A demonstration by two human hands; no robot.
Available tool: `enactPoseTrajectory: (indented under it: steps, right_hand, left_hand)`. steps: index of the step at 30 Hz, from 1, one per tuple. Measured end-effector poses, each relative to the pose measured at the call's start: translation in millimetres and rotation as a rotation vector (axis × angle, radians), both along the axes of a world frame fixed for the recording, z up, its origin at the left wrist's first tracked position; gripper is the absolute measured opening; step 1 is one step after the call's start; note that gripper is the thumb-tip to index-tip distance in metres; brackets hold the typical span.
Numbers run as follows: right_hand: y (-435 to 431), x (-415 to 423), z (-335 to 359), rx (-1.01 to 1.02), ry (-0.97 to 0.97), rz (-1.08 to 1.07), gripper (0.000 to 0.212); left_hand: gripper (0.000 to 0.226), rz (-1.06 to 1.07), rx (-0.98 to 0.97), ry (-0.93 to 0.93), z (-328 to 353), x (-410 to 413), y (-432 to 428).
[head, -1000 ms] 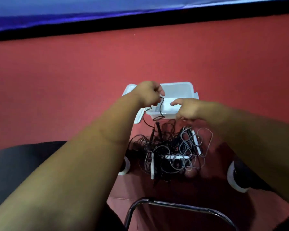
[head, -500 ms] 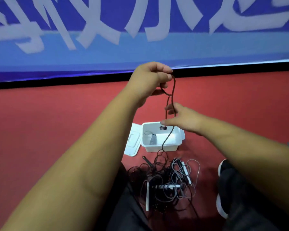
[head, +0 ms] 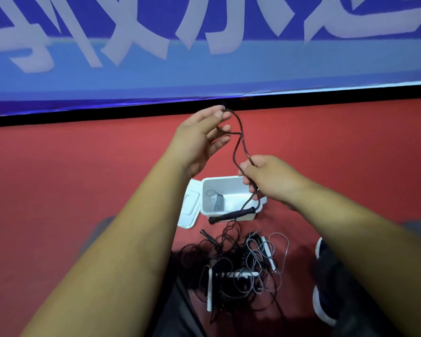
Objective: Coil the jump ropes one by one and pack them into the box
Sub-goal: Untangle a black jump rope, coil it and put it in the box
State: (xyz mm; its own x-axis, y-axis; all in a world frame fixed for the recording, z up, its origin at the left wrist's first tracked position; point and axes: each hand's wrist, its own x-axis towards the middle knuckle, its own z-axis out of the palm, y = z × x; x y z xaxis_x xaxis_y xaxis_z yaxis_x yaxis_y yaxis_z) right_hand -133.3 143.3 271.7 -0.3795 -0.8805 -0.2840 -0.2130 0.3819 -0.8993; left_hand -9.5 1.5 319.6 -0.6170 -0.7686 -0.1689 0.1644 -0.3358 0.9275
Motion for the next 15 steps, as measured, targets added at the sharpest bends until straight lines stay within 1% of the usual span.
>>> enactPoseTrajectory:
  steps: [1, 3, 5, 6, 8, 10, 11, 13, 15]
  right_hand:
    - [-4, -2, -1, -0.002, -0.025, -0.039, 0.028]
    - [-11, -7, 1, -0.009, -0.109, -0.126, 0.028]
    - [-19, -14, 5, -0.028, -0.223, -0.217, 0.026]
    - [-23, -18, 7, -0.036, -0.276, -0.257, 0.025]
    - [-31, -29, 8, -0.048, -0.358, -0.329, 0.022]
    - [-36, -39, 9, -0.068, -0.436, -0.376, 0.022]
    - [-38, -44, 10, -0.075, -0.473, -0.384, 0.022]
    - [-40, -52, 14, -0.081, -0.543, -0.386, 0.022]
    - [-40, -59, 18, -0.082, -0.600, -0.393, 0.021]
  left_hand:
    - [0.022, -0.020, 0.012, -0.047, -8, -2, -4]
    - [0.027, -0.093, 0.014, -0.223, -21, -8, -11]
    - [0.030, -0.215, -0.009, -0.402, -33, -16, -14]
    - [0.031, -0.306, -0.043, -0.477, -39, -20, -13]
    - [0.037, -0.559, -0.222, -0.621, -53, -25, -7]
    - [0.042, -0.770, -0.398, -0.689, -63, -31, 3]
    - [0.040, -0.818, -0.431, -0.694, -65, -34, 7]
    - [0.031, -0.844, -0.474, -0.710, -70, -40, 11]
    - [0.024, -0.847, -0.506, -0.770, -72, -43, 8]
